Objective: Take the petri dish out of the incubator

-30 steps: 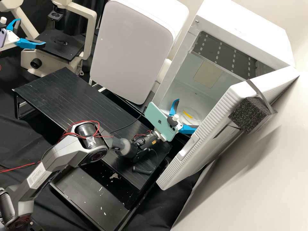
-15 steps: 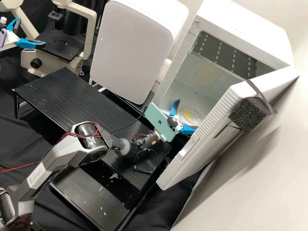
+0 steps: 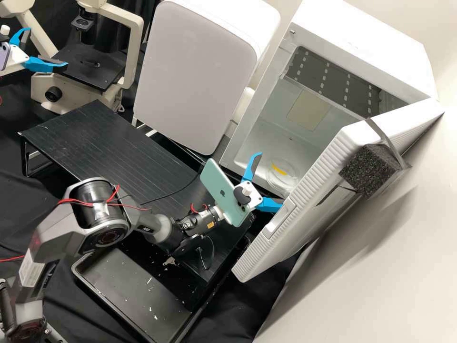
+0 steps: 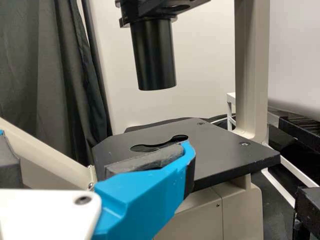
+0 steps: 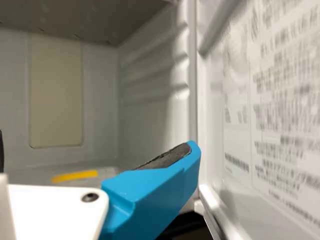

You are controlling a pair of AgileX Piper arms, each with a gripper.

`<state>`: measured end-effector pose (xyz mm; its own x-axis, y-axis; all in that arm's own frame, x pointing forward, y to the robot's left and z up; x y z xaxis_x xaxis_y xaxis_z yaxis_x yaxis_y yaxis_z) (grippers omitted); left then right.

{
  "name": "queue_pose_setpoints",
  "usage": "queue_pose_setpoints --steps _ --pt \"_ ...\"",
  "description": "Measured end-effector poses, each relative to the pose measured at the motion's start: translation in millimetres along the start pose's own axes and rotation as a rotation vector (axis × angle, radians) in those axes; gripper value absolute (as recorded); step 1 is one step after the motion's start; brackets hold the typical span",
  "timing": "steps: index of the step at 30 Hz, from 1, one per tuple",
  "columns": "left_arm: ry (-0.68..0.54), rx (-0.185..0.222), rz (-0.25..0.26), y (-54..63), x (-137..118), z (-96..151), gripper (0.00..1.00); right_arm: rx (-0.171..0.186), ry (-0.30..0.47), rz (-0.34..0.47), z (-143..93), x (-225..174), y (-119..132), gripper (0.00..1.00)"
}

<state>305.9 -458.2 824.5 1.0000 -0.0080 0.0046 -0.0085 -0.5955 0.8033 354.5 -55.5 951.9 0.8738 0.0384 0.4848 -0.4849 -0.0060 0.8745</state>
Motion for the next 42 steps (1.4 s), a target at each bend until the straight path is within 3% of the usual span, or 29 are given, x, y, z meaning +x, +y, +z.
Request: queue_pose_setpoints --steps 13,26,32,42 --pt "0.000 0.000 0.000 0.0 0 0 1.00 0.016 -0.088 -0.102 9 -33 -22 1.00" --pt "0.000 0.000 0.000 0.0 0 0 1.00 -0.065 -0.033 -0.118 4 -22 -27 1.00" --pt "0.000 0.000 0.000 0.0 0 0 1.00 -0.078 -0.003 -0.145 13 -3 -39 1.00" --pt "0.000 0.000 0.000 0.0 0 0 1.00 -0.077 0.041 -0.103 20 24 -42 1.00"
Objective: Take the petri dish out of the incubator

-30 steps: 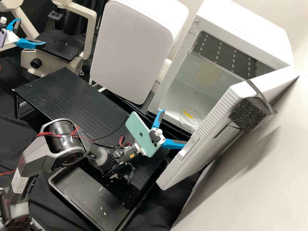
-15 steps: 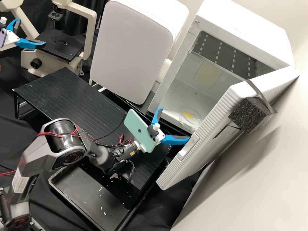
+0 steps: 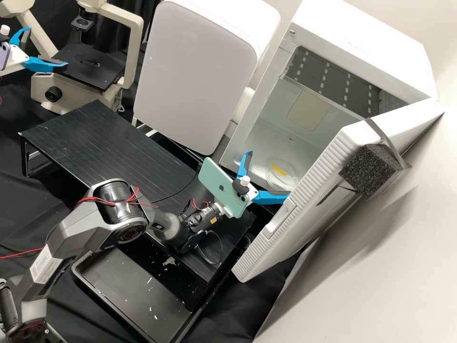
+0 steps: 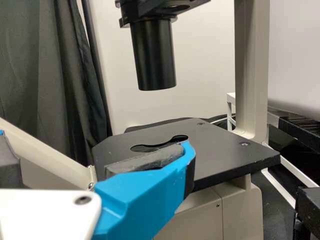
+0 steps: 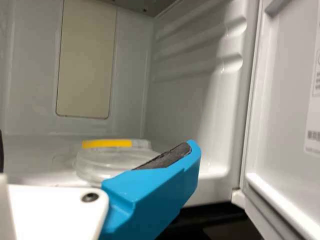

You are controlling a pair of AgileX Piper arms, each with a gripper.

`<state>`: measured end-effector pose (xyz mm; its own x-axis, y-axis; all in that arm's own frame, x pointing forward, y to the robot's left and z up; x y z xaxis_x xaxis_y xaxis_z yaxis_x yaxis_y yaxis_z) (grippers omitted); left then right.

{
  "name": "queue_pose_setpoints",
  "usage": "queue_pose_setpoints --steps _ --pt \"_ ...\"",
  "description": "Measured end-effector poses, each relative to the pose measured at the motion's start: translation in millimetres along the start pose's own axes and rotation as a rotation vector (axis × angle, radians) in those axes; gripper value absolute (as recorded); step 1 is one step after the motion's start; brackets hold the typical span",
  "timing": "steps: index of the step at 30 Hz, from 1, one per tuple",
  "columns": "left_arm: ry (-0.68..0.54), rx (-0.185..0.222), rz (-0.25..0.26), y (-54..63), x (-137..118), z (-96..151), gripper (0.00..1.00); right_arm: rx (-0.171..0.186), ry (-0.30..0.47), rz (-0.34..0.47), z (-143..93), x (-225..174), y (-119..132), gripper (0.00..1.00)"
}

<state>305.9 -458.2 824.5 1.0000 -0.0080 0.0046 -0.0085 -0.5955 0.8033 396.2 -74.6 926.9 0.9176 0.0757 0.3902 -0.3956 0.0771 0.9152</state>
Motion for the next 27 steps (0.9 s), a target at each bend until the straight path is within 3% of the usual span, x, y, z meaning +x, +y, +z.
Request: queue_pose_setpoints --steps 5,14,19,27 --pt "0.000 0.000 0.000 0.0 0 0 1.00 0.014 0.019 0.023 2 11 2 1.00" --pt "0.000 0.000 0.000 0.0 0 0 1.00 0.009 -0.043 -0.013 14 20 1 1.00" --pt "0.000 0.000 0.000 0.0 0 0 1.00 0.006 -0.040 -0.012 14 21 3 1.00" --pt "0.000 0.000 0.000 0.0 0 0 1.00 0.044 -0.034 -0.049 21 33 7 1.00"
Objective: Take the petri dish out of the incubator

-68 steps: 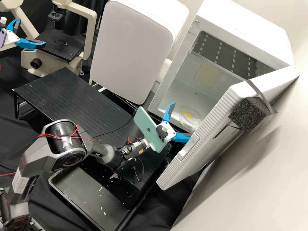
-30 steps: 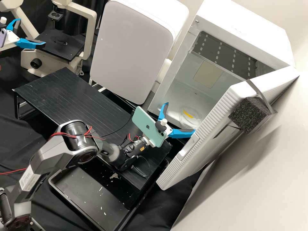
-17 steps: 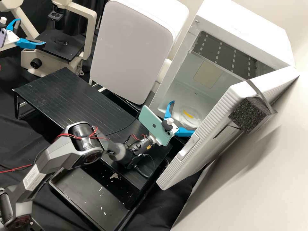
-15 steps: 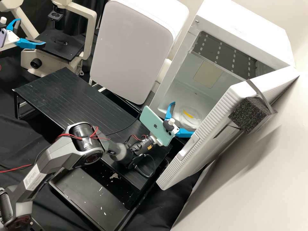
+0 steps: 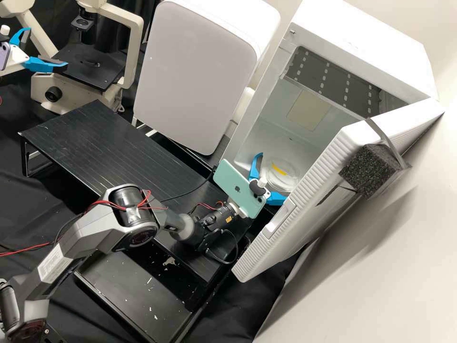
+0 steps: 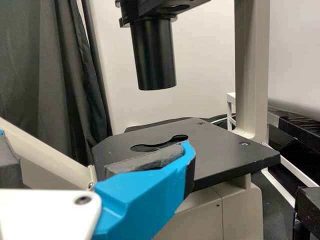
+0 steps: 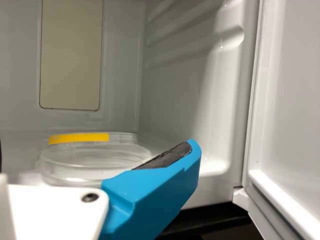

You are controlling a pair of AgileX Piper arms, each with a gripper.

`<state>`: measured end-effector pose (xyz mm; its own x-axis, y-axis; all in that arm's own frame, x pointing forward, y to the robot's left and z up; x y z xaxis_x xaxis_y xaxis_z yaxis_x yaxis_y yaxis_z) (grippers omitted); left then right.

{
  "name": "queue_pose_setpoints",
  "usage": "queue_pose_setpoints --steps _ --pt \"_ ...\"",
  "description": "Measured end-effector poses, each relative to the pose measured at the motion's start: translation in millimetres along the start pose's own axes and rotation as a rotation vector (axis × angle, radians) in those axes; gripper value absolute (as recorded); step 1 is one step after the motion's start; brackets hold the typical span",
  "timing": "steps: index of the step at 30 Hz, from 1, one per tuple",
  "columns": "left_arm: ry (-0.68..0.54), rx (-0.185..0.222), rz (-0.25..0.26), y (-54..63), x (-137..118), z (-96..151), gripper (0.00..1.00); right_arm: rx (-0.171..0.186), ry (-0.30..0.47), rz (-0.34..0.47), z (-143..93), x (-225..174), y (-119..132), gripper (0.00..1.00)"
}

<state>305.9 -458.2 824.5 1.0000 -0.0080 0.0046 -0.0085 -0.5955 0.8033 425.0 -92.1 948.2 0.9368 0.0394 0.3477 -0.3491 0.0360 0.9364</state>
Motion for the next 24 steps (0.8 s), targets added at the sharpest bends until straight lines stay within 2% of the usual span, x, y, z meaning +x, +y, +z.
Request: queue_pose_setpoints --steps 4,14,16,17,24 --pt "0.000 0.000 0.000 0.0 0 0 1.00 0.008 -0.008 -0.010 0 7 8 1.00" --pt "0.000 0.000 0.000 0.0 0 0 1.00 -0.019 0.000 -0.054 0 13 10 1.00" --pt "0.000 0.000 0.000 0.0 0 0 1.00 -0.014 0.007 -0.061 0 14 9 1.00" --pt "0.000 0.000 0.000 0.0 0 0 1.00 -0.007 0.007 -0.061 1 15 9 0.00" --pt "0.000 0.000 0.000 0.0 0 0 1.00 -0.002 0.003 -0.063 2 17 8 0.00"
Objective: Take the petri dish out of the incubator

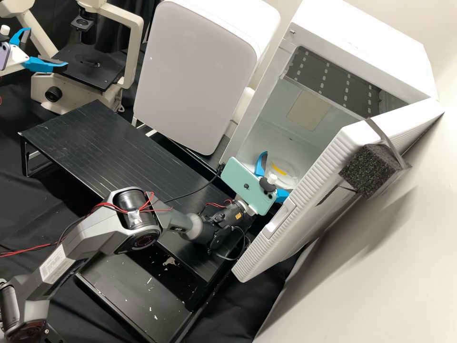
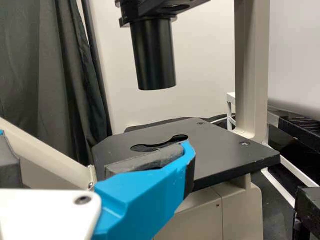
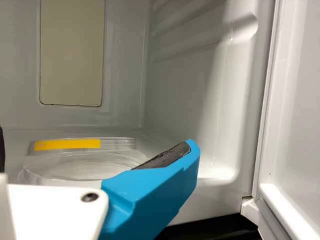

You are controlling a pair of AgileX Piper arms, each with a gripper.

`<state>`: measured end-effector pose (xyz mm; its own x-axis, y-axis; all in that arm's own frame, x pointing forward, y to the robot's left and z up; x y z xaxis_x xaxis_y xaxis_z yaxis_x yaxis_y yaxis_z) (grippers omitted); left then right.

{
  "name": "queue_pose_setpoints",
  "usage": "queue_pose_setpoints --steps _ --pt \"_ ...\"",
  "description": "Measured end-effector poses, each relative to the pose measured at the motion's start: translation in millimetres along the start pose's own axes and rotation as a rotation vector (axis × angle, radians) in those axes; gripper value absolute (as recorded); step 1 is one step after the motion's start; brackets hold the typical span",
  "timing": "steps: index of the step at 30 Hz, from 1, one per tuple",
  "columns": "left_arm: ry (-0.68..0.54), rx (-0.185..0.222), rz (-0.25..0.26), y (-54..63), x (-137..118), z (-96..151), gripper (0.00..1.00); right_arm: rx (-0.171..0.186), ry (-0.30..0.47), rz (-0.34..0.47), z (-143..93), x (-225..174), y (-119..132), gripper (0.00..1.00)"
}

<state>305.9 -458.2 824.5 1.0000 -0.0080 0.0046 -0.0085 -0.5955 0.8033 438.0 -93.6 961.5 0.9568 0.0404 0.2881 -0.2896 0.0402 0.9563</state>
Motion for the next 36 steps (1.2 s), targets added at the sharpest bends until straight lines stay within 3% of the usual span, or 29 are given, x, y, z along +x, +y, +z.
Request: queue_pose_setpoints --steps 12,36 --pt "0.000 0.000 0.000 0.0 0.0 0.0 1.00 -0.016 -0.007 -0.020 0.5 6.7 7.3 0.00" --pt "0.000 0.000 0.000 0.0 0.0 0.0 1.00 -0.008 -0.021 -0.023 3.1 6.6 9.6 0.00"
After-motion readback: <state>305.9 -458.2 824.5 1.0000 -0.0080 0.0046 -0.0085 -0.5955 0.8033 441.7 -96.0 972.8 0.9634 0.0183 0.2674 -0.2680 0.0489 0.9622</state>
